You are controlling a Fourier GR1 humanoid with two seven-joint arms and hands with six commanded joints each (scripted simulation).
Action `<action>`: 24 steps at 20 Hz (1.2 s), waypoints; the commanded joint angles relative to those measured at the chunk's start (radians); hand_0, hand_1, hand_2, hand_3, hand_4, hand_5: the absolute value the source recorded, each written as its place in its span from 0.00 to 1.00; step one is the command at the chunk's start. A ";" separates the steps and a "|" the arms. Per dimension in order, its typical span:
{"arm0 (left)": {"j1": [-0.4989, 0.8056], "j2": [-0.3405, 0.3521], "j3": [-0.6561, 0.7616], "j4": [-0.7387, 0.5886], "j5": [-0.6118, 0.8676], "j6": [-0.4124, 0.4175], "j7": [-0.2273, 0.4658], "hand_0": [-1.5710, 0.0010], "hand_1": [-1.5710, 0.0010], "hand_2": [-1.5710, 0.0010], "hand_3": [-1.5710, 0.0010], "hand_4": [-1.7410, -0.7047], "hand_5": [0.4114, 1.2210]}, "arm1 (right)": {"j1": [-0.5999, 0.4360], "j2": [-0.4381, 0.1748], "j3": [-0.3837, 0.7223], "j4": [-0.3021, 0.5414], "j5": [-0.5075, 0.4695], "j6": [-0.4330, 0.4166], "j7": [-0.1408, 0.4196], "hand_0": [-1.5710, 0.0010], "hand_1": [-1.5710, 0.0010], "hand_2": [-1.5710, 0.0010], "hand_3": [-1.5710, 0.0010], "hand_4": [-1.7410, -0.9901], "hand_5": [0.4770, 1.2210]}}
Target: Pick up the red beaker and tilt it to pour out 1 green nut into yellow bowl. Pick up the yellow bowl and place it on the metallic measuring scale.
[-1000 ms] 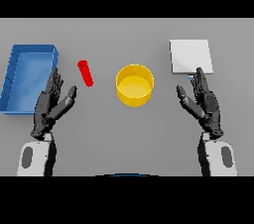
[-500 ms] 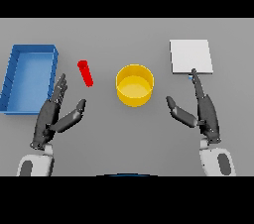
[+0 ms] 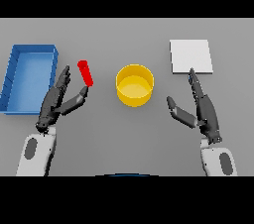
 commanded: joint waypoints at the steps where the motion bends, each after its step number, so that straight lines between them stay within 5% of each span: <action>1: -0.031 0.001 0.007 0.041 -0.005 0.002 -0.015 1.00 1.00 1.00 1.00 0.54 0.29 | 0.009 0.001 0.000 -0.006 -0.002 -0.001 -0.011 1.00 1.00 1.00 1.00 0.70 0.20; 9: -0.215 -0.003 0.039 0.279 -0.023 0.002 -0.110 1.00 1.00 1.00 1.00 0.52 0.30 | 0.010 -0.003 -0.009 0.006 -0.010 0.004 -0.015 1.00 1.00 1.00 1.00 0.69 0.20; 16: -0.340 -0.015 0.059 0.442 -0.064 0.056 -0.106 1.00 1.00 1.00 1.00 0.52 0.32 | 0.014 0.001 -0.004 -0.013 -0.012 0.005 -0.013 1.00 1.00 1.00 1.00 0.67 0.22; 20: -0.407 -0.023 0.104 0.547 -0.034 0.054 -0.176 1.00 1.00 1.00 1.00 0.48 0.35 | 0.008 -0.004 -0.019 -0.011 -0.023 0.002 0.023 1.00 1.00 1.00 1.00 0.66 0.22; 24: -0.453 -0.052 0.155 0.642 0.006 0.069 -0.266 1.00 0.99 0.97 0.98 0.40 0.40 | 0.018 -0.004 -0.016 -0.014 -0.027 0.010 0.002 1.00 1.00 1.00 1.00 0.66 0.22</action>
